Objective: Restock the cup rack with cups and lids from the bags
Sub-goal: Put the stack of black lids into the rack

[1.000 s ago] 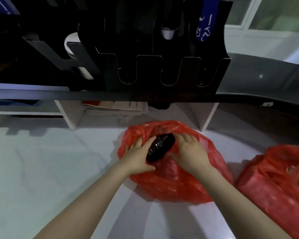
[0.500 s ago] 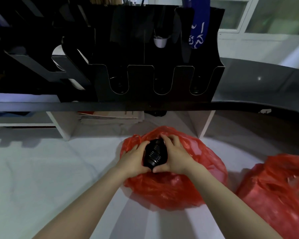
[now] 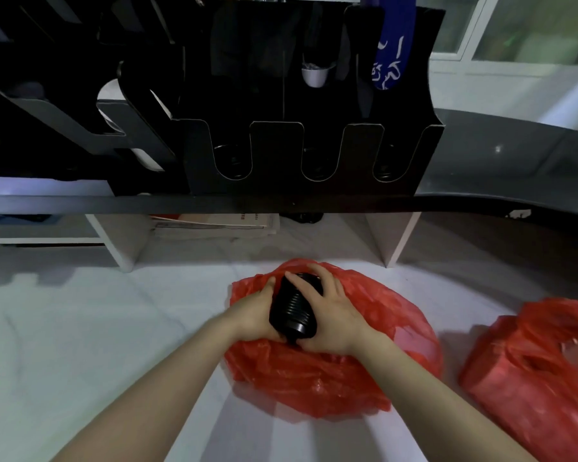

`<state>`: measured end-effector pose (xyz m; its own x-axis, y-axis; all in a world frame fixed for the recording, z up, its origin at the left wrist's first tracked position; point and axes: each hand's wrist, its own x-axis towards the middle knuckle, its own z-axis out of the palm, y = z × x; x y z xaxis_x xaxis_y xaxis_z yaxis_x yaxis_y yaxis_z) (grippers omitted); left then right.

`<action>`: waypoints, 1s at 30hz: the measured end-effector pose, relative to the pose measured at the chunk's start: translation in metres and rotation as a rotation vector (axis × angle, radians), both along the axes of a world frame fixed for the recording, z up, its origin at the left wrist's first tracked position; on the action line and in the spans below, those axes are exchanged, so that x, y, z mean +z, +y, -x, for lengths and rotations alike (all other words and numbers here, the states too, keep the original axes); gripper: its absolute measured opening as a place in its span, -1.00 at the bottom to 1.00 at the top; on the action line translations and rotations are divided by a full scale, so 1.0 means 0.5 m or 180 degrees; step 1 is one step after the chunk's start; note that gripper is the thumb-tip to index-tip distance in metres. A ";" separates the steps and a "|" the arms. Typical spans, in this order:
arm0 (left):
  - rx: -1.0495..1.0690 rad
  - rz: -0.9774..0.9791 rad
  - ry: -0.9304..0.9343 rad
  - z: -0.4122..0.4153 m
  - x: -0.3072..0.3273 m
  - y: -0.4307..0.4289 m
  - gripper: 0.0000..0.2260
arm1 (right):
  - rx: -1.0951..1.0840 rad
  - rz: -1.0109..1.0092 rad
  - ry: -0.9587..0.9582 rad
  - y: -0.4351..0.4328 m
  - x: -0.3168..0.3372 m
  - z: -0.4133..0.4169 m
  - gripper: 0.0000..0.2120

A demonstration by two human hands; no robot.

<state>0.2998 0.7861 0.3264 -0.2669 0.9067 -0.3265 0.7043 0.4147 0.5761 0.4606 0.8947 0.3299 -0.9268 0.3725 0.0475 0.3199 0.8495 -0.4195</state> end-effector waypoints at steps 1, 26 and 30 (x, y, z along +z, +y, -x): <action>-0.0011 0.0052 -0.0042 0.001 -0.004 0.000 0.19 | -0.0009 0.0009 0.0002 0.000 0.001 -0.005 0.07; 0.1586 -0.1630 0.0366 0.099 0.177 -0.213 -0.66 | -0.0393 0.2105 0.1660 -0.136 0.204 0.073 -0.15; 0.1712 -0.1785 0.0732 0.165 0.242 -0.297 -0.78 | -0.0059 0.2519 0.1909 -0.216 0.253 0.171 -0.14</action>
